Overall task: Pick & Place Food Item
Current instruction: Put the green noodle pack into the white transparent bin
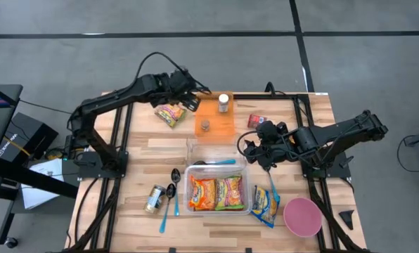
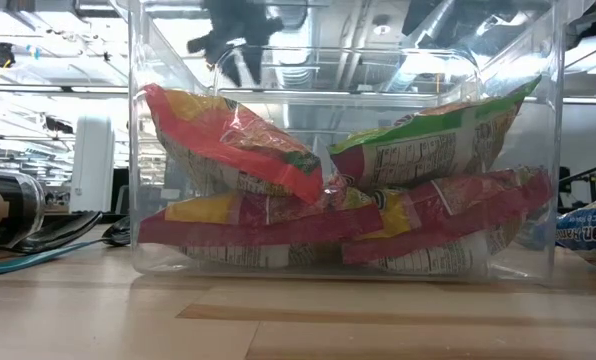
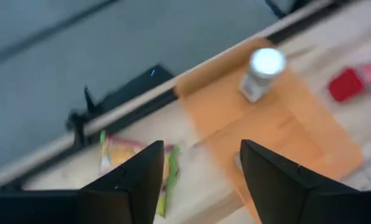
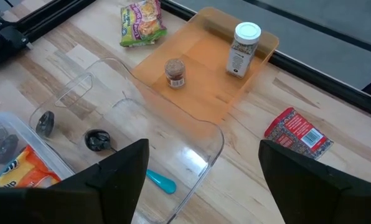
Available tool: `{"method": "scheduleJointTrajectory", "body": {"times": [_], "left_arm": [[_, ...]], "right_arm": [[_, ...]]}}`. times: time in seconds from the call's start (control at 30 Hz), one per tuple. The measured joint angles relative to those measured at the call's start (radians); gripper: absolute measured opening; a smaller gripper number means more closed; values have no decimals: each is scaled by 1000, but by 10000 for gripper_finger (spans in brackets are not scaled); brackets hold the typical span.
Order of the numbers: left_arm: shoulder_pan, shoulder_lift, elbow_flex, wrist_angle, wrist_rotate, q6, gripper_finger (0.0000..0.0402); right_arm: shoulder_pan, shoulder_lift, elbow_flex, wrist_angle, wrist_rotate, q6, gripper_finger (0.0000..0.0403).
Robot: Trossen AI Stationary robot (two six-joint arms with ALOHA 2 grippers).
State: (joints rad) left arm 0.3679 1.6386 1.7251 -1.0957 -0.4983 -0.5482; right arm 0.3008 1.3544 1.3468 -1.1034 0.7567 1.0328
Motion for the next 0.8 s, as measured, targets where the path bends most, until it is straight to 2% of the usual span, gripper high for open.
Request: {"method": "scheduleJointTrajectory", "body": {"times": [0.17, 0.33, 0.57, 0.8], "left_arm": [[103, -1, -104, -29, 62, -173, 171], [196, -2, -294, 7, 110, -423, 149], [236, -2, -541, 235, 172, -659, 149], [235, -2, -640, 397, 150, -861, 160]], "right_arm": [[0, 0, 0, -6, -1, 14, 299], [0, 0, 0, -7, -25, 15, 299], [0, 0, 0, -7, -27, 18, 299], [0, 0, 0, -17, -31, 28, 299]]}}
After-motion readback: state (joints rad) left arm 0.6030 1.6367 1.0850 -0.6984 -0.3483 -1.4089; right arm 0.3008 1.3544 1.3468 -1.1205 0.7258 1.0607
